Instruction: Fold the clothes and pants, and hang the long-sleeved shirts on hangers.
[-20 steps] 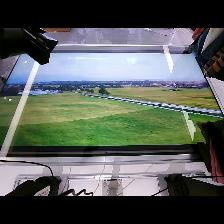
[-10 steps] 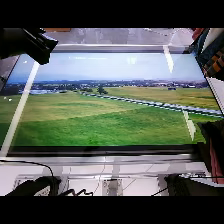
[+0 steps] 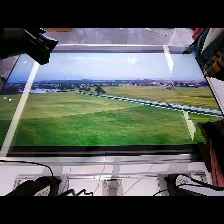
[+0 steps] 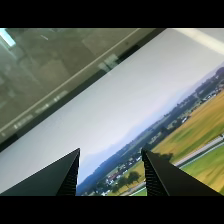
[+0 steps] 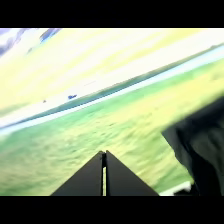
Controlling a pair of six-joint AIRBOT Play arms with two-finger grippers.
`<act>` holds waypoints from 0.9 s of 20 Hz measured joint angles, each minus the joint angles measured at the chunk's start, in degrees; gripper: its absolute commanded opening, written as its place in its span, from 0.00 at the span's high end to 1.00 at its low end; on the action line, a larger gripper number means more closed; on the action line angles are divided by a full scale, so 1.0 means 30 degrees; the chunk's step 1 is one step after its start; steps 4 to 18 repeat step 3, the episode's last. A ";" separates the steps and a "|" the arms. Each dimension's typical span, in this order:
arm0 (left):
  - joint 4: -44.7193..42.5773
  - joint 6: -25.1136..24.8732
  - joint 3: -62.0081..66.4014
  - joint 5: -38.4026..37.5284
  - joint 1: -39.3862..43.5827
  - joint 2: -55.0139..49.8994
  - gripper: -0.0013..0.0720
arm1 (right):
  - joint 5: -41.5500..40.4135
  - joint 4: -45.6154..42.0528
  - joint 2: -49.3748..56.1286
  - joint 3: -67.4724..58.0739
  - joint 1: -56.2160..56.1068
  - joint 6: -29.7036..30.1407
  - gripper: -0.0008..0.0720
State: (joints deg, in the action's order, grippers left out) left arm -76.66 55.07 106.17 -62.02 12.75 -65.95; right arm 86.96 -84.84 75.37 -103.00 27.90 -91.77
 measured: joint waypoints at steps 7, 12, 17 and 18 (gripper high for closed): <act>0.0000 0.0000 0.0000 0.0000 0.0000 0.0000 0.42 | -0.0816 -0.2936 0.0299 0.0044 -0.3606 0.0270 0.94; 0.0000 0.0000 0.0000 0.0000 0.0000 0.0000 0.42 | -0.0816 -0.2936 0.0299 0.0044 -0.3606 0.0270 0.94; 0.0000 0.0000 0.0000 0.0000 0.0000 0.0000 0.42 | -0.0816 -0.2936 0.0299 0.0044 -0.3606 0.0270 0.94; 0.0000 0.0000 0.0000 0.0000 0.0000 0.0000 0.42 | -0.0816 -0.2936 0.0299 0.0044 -0.3606 0.0270 0.94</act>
